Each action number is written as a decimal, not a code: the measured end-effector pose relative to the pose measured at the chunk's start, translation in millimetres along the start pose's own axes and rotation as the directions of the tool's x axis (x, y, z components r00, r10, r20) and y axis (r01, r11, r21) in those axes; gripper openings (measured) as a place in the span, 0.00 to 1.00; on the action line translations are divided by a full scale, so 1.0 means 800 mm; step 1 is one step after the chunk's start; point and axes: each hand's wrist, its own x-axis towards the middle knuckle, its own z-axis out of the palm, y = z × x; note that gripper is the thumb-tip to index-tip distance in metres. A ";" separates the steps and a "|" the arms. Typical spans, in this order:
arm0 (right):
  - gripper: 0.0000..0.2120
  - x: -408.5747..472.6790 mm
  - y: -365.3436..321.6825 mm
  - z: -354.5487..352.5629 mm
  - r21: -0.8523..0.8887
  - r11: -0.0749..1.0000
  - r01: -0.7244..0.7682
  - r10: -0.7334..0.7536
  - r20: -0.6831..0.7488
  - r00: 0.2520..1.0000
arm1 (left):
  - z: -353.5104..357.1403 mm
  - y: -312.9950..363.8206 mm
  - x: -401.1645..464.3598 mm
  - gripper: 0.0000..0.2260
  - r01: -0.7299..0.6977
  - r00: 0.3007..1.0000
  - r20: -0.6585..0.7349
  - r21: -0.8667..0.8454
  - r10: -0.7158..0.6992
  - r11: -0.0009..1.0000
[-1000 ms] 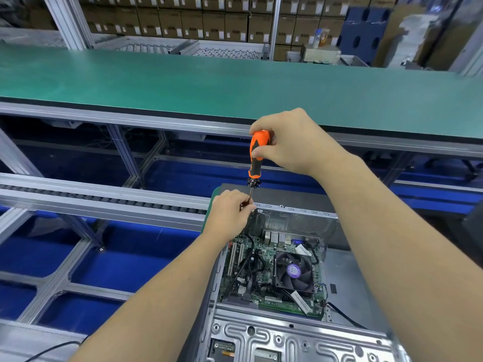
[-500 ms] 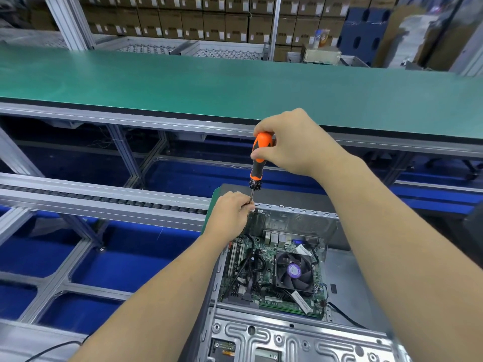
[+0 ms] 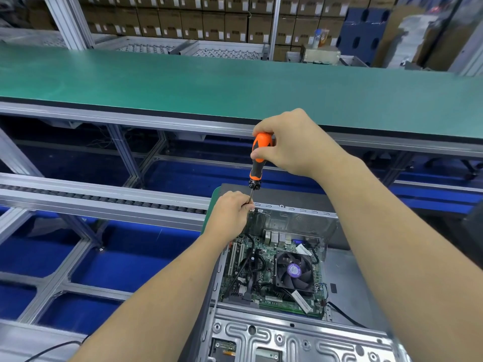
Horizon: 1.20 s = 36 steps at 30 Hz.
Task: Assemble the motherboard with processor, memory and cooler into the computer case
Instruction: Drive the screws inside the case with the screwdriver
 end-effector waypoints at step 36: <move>0.14 -0.012 0.006 -0.002 -0.019 0.999 -0.035 0.035 -0.005 0.999 | 0.004 -0.006 0.000 0.07 -0.016 1.000 -0.007 0.011 0.016 1.000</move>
